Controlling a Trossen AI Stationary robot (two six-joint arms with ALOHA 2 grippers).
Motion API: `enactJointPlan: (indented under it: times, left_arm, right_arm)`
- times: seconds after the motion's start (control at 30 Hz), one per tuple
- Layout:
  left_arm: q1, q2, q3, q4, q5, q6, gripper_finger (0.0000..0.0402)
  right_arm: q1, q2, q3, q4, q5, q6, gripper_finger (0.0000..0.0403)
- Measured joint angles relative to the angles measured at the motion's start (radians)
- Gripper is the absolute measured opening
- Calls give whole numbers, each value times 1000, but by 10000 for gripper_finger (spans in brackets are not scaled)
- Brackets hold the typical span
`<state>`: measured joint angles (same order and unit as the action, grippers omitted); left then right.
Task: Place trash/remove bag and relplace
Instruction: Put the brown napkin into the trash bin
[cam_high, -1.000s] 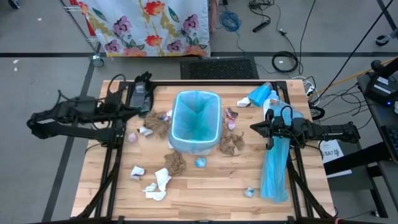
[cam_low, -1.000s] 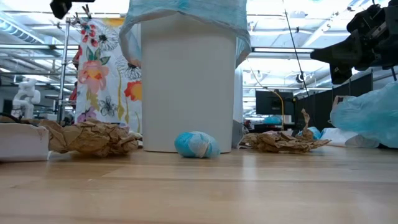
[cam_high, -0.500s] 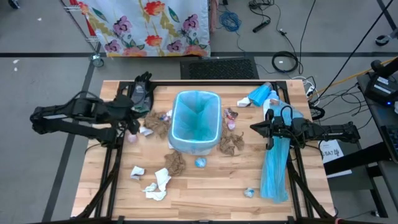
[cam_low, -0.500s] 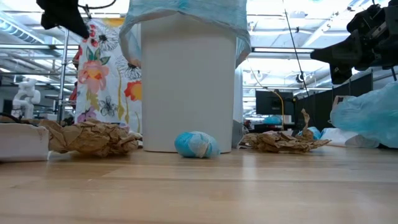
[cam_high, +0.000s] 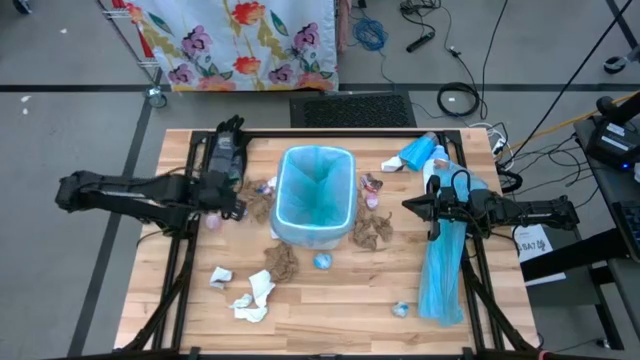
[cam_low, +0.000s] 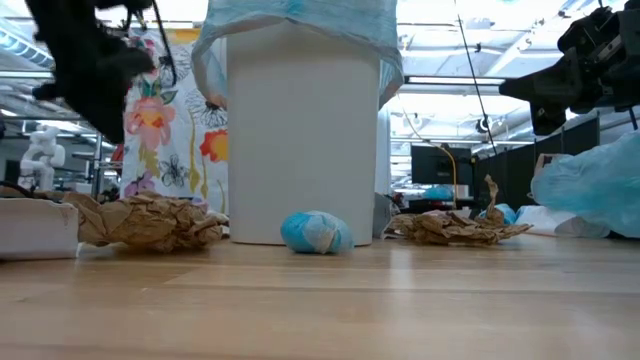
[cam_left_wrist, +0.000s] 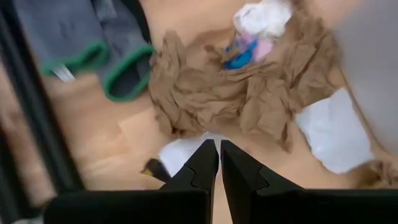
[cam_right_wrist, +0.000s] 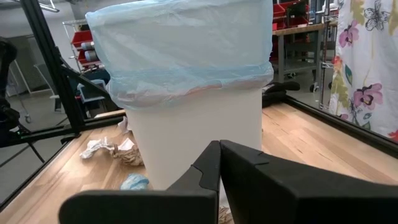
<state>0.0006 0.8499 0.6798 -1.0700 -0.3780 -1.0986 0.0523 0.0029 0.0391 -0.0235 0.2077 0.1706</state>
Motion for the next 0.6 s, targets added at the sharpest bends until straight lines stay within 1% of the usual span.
enactJointPlan:
  times: [0.1, 0.17, 0.3, 0.37, 0.47, 0.6]
  left_arm:
    - [11, -17, -83, 120, 3, -42, 27]
    - [25, -21, -118, 184, 29, -46, 27]
    - [62, -18, -128, 256, 42, -2, 27]
    - [83, -11, -128, 307, 70, 32, 33]
    - [117, -6, -128, 392, 89, 67, 53]
    - [163, -3, -128, 411, 81, 101, 96]
  right_arm:
    - [0, 0, 0, 0, 0, 0, 0]
    - [0, 0, 0, 0, 0, 0, 0]
    - [0, 0, 0, 0, 0, 0, 0]
    - [0, 0, 0, 0, 0, 0, 0]
    - [0, 0, 0, 0, 0, 0, 0]
    - [0, 0, 0, 0, 0, 0, 0]
